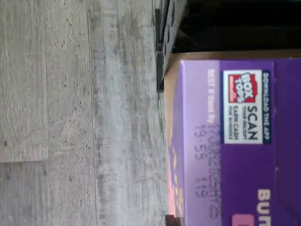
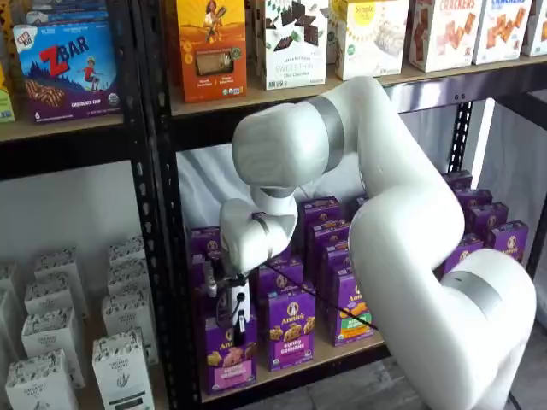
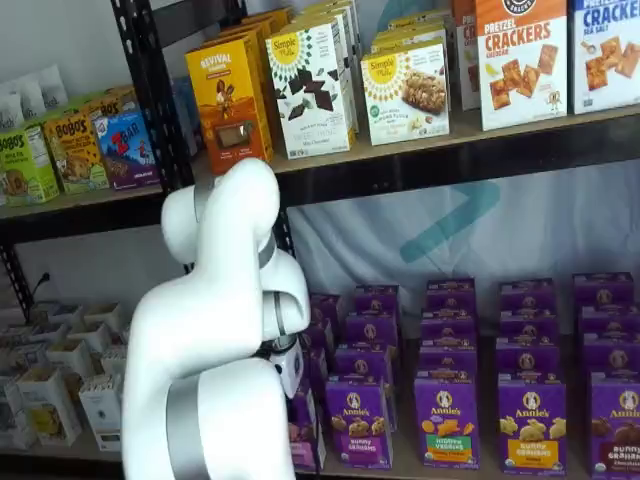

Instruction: Pick up the purple box with a pink patch in the middle, on the bottom shelf, the first box from the left

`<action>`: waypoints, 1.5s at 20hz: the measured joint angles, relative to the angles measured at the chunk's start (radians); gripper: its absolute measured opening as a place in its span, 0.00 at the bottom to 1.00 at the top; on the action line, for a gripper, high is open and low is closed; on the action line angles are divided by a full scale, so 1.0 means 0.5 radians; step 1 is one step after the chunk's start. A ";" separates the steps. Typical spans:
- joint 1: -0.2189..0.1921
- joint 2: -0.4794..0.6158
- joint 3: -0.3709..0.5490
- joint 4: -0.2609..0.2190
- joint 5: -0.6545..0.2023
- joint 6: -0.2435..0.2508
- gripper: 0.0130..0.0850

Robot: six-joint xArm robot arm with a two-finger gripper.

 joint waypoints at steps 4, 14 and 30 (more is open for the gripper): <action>0.000 -0.004 0.004 -0.037 0.005 0.033 0.28; 0.013 -0.060 0.086 -0.073 -0.016 0.078 0.28; 0.056 -0.648 0.825 0.109 -0.202 -0.051 0.28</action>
